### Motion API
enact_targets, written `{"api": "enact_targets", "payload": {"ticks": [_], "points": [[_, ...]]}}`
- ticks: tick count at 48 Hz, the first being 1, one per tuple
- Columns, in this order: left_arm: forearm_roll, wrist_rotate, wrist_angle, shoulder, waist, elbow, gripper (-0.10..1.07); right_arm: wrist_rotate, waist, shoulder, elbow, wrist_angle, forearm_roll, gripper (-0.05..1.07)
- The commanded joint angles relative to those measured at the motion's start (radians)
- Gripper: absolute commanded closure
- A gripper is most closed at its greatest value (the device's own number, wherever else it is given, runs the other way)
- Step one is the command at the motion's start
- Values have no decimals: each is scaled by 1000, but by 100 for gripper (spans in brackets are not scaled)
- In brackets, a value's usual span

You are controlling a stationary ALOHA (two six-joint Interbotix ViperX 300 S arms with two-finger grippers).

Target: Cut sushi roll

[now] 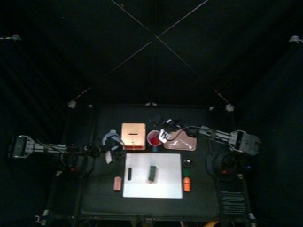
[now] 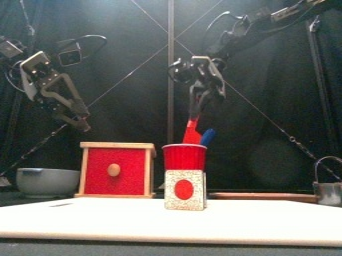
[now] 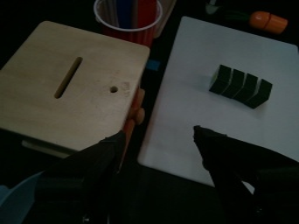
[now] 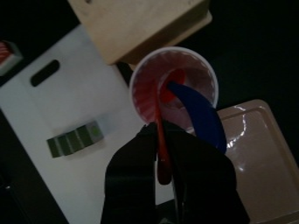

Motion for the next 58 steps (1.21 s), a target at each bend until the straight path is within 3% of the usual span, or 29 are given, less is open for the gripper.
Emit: {"api": "enact_targets", "payload": {"ticks": [1,10,18,25,30,40,49,58], "points": [[9,3,-2,-2,3,-12,2,-2,17,-110,28,-35,2,65],[32,11,-9,-3,3,-38,2,-9,72,-321,235,-247,5,65],[124,40,-35,-2,-8,-101,2,-9,124,-534,537,-557,6,65],[161,69,-84,15,-9,-137,2,-9,199,-637,716,-782,-6,66],[161,78,-100,54,-11,-164,1,-8,241,-638,776,-876,-28,66],[143,78,-106,204,-11,-252,1,-8,319,-572,790,-963,-123,66],[101,80,-107,390,-49,-380,1,-8,330,-486,785,-1035,-158,66],[89,81,-40,549,-101,-494,1,-8,327,-426,779,-1055,-170,66]]}}
